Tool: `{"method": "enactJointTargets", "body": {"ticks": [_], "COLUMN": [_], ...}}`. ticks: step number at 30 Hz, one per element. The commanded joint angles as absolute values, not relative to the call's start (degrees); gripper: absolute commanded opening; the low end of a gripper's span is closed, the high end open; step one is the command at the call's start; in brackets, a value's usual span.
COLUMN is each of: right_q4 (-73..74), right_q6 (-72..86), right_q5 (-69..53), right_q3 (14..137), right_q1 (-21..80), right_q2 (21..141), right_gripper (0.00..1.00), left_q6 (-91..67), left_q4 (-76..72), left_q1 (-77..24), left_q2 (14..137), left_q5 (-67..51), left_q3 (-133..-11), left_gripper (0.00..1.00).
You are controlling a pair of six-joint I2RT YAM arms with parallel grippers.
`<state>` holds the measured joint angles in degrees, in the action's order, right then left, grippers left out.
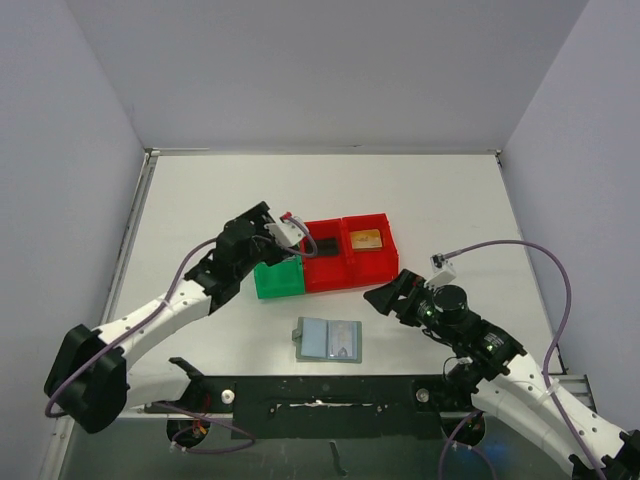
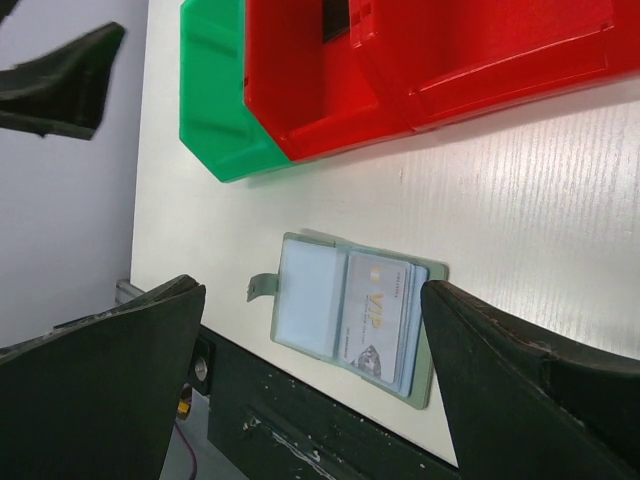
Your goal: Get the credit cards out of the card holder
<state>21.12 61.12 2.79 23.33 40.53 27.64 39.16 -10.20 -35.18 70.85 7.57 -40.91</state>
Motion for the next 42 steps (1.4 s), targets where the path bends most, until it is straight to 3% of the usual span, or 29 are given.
{"method": "enactJointTargets", "body": {"ticks": [1, 7, 13, 17, 24, 33, 42], "right_q4": [17.15, 16.64, 15.03, 14.43, 13.28, 13.05, 12.71], "right_q6": [61.35, 62.02, 63.52, 64.66, 66.31, 66.93, 67.01], "right_q5": [2.70, 1.26, -0.52, -1.10, -2.46, -3.78, -4.49], "right_q3": [23.72, 23.52, 22.34, 21.65, 20.66, 20.23, 20.73], "right_q1": [40.63, 40.65, 40.52, 40.50, 40.51, 40.52, 40.53], "right_q2": [29.54, 32.02, 34.10, 35.58, 37.65, 39.30, 40.82], "right_gripper": [0.93, 0.94, 0.92, 0.91, 0.88, 0.87, 0.86], "left_q6": [18.55, -4.73, -23.18, -34.70, -43.37, -55.85, -62.29], "left_q4": [-12.23, -4.70, 6.79, 4.50, 2.33, -2.41, 0.01], "left_q1": [-35.50, -35.62, -35.75, -36.59, -45.96, -57.92, -59.68], "left_q2": [61.93, 52.68, 50.91, 50.57, 50.64, 61.21, 67.49], "left_q5": [4.38, -2.53, -12.13, -19.59, -11.13, -2.15, 0.42], "left_q3": [-44.19, -46.35, -48.67, -44.45, -39.33, -38.67, -38.93], "left_gripper": [0.82, 0.82, 0.82, 0.82, 0.82, 0.82, 0.78]}}
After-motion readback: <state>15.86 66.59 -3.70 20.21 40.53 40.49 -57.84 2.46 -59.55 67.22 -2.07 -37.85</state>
